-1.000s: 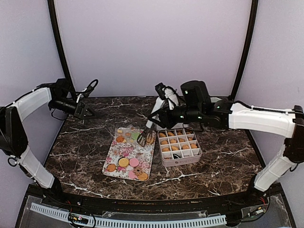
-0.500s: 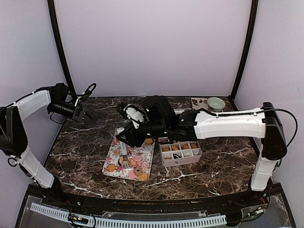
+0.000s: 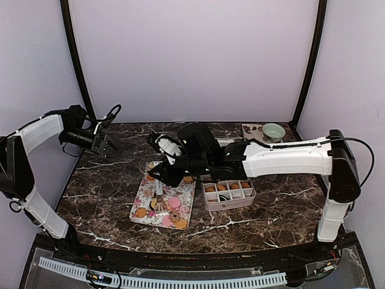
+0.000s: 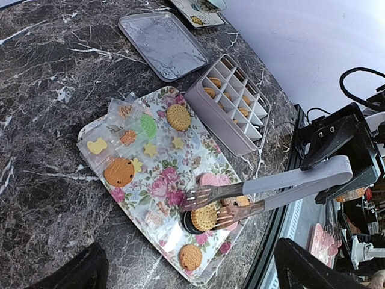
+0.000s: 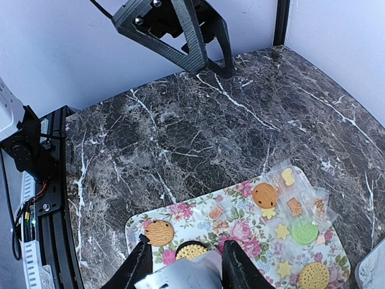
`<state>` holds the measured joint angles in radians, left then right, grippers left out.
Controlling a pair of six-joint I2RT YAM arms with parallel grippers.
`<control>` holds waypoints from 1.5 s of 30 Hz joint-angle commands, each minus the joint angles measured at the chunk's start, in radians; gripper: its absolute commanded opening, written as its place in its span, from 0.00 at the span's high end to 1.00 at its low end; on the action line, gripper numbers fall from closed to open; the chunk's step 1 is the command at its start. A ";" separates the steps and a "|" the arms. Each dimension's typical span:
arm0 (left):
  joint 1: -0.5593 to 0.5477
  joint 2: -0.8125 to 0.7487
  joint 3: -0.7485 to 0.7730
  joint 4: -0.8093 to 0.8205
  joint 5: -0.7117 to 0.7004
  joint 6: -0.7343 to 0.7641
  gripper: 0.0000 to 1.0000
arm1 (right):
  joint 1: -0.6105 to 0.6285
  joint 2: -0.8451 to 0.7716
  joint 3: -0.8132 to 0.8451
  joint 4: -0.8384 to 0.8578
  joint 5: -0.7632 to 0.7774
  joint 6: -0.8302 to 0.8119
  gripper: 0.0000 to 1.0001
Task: Pack the cookies
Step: Pick up the fake cookies from the plate, then place the fake cookies in the empty pocket of the box.
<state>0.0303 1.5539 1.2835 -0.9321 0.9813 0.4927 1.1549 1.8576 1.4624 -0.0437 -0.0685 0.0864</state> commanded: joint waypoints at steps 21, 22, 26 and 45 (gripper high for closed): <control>0.004 -0.031 -0.050 -0.016 0.069 0.037 0.08 | 0.004 -0.109 0.069 -0.018 0.106 -0.043 0.94; 0.003 -0.031 -0.050 -0.016 0.069 0.037 0.09 | 0.002 -0.122 0.068 -0.028 0.113 -0.045 0.95; 0.002 -0.031 -0.053 -0.015 0.071 0.040 0.09 | -0.027 -0.212 0.026 -0.069 0.149 -0.053 0.96; -0.038 -0.014 -0.051 -0.017 0.069 0.044 0.11 | -0.211 -0.800 -0.472 -0.293 0.298 0.093 0.97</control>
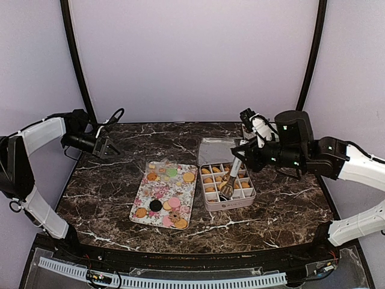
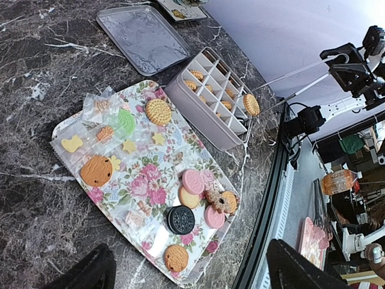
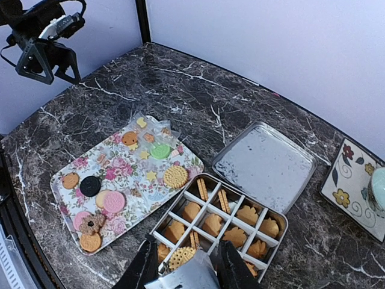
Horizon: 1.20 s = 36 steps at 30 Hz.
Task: Pack the cookies
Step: Place the fake cookies in the empty pocket of the box.
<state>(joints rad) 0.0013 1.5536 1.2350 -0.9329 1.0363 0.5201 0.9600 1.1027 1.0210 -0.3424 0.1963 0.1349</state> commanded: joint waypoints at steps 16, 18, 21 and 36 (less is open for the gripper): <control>-0.019 -0.003 0.004 -0.020 0.004 0.015 0.11 | -0.055 -0.081 -0.054 -0.031 0.044 0.042 0.69; -0.020 0.001 0.007 -0.020 0.004 0.014 0.11 | -0.058 -0.081 -0.053 -0.028 0.041 0.044 0.66; -0.021 0.003 0.009 -0.021 0.004 0.013 0.11 | -0.061 -0.083 -0.051 -0.018 0.031 0.047 0.65; -0.023 -0.003 0.012 -0.032 0.010 0.022 0.12 | -0.072 -0.066 0.025 0.024 -0.011 0.047 0.68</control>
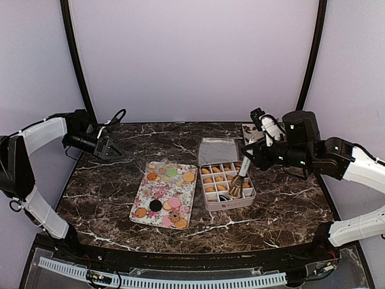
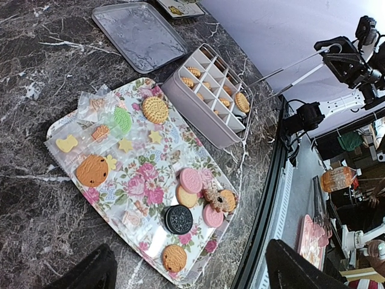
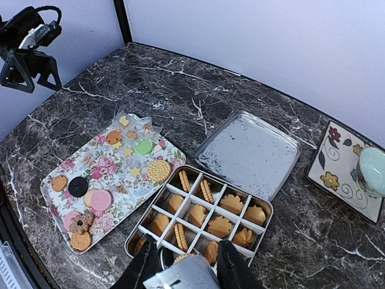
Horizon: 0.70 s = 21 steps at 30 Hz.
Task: Pack the cookies
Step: Place the fake cookies in the empty pocket of the box.
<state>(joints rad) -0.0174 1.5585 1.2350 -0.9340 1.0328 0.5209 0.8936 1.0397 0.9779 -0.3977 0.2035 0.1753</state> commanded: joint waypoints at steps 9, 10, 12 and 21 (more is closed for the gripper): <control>-0.006 -0.010 0.018 -0.049 0.012 0.036 0.12 | -0.005 0.080 0.163 0.125 -0.117 0.005 0.68; -0.005 -0.009 0.019 -0.049 0.013 0.036 0.12 | -0.005 0.089 0.163 0.145 -0.131 0.011 0.68; -0.005 -0.006 0.022 -0.049 0.016 0.034 0.12 | -0.004 0.120 0.162 0.194 -0.167 0.025 0.68; -0.004 -0.004 0.035 -0.059 0.006 0.033 0.12 | 0.123 0.394 0.270 0.350 -0.206 0.030 0.66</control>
<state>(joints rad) -0.0181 1.5604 1.2446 -0.9619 1.0325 0.5388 0.9562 1.3476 1.1641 -0.1852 0.0250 0.2039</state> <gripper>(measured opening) 0.879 0.330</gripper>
